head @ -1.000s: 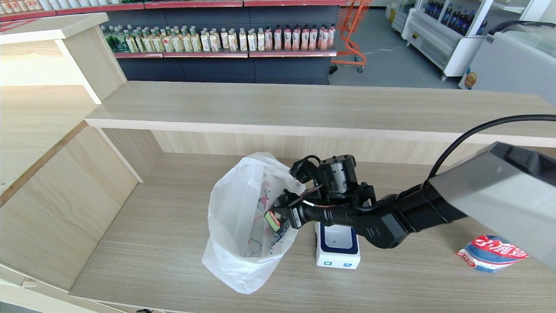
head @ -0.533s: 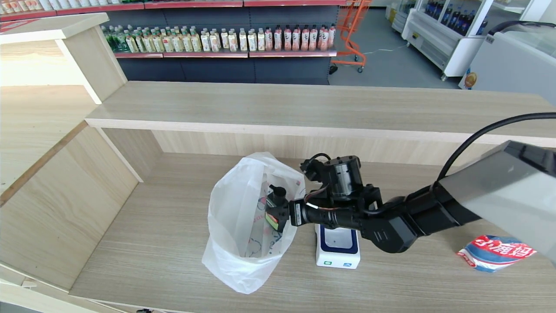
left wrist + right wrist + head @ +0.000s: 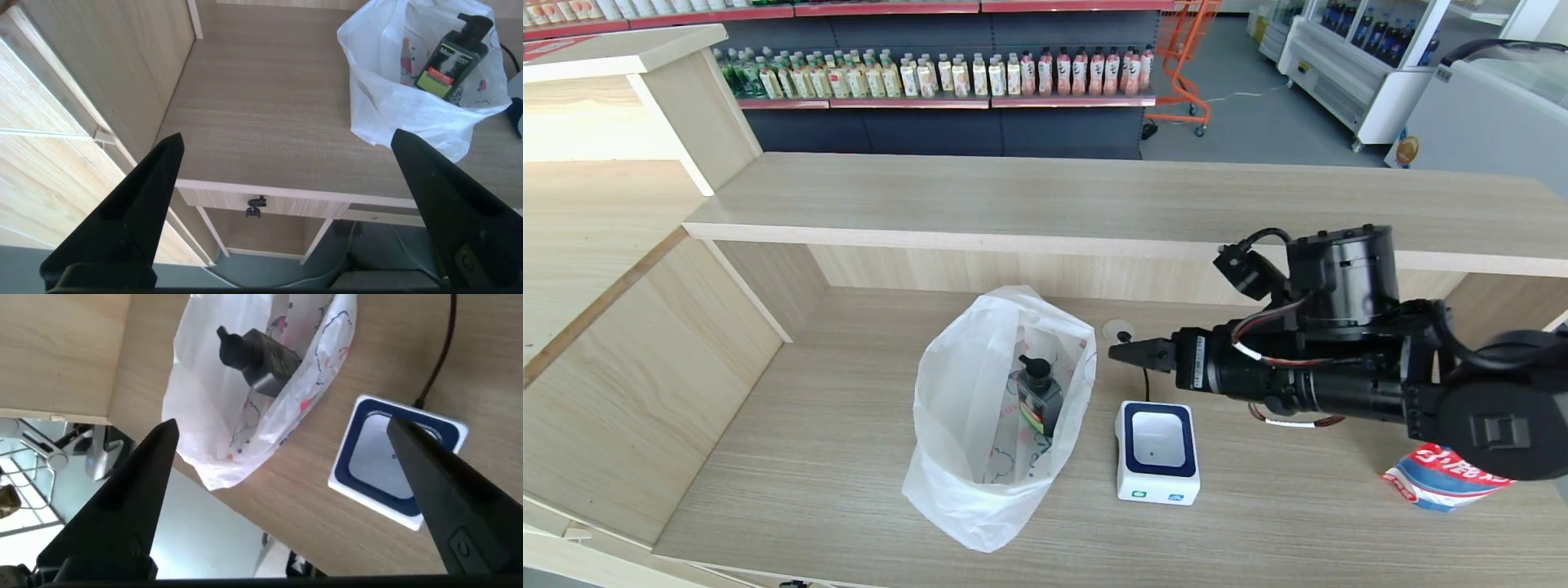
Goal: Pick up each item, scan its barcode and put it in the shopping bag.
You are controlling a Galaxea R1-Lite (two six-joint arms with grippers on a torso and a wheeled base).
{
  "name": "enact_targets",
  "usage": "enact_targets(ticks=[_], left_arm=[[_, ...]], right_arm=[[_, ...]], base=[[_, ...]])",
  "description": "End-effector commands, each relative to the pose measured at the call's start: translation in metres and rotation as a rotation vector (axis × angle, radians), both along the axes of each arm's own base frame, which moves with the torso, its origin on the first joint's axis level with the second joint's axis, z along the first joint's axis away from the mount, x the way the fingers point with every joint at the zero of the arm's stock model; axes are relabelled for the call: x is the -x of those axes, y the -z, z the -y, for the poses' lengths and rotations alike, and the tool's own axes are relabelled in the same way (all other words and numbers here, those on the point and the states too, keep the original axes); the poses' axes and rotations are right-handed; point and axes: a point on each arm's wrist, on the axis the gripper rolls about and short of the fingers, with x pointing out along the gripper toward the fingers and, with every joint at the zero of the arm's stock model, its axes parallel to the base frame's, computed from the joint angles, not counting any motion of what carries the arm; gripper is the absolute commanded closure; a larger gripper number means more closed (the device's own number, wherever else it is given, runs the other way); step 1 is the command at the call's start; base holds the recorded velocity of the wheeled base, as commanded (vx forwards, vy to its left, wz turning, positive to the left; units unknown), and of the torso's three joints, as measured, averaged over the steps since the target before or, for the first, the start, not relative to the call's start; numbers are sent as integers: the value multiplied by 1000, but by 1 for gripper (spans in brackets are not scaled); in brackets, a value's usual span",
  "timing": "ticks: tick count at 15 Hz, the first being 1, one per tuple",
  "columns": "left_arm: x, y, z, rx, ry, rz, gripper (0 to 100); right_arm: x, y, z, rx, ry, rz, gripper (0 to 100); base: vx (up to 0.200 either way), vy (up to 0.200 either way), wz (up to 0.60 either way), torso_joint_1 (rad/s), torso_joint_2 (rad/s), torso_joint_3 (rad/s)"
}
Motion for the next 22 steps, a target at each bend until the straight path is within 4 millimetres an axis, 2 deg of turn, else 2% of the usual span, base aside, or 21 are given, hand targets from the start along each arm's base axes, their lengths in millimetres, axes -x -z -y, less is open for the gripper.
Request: enact_targets(ticks=[1,3,4,6,8,11,13,19,22], left_arm=[[0,0,0,0,0,0,0],[0,0,0,0,0,0,0],[0,0,0,0,0,0,0],[0,0,0,0,0,0,0],[0,0,0,2,0,-2,0],[0,0,0,2,0,0,0],[0,0,0,-1,1,-2,0],[0,0,0,0,0,0,0],[0,0,0,2,1,-2,0]], right_arm=[[70,-52,73,126,123,140,0],[95,-60,89,166,221,149,0],[95,-60,89,167,223,149,0],[110,-50,100,161,250,128,0],[115,-50,102,156,254,134,0],[118,-50,104,138,268,121,0],[118,-49,105,128,281,100,0],[118,-49,108,71,350,42,0],[112,-47,117,72,438,20,0]], base=[[0,0,0,0,0,0],[0,0,0,0,0,0],[0,0,0,0,0,0],[0,0,0,0,0,0],[0,0,0,0,0,0],[0,0,0,0,0,0],[-200,0,0,0,7,2],[-200,-200,0,1,-2,4],[0,0,0,0,0,0]])
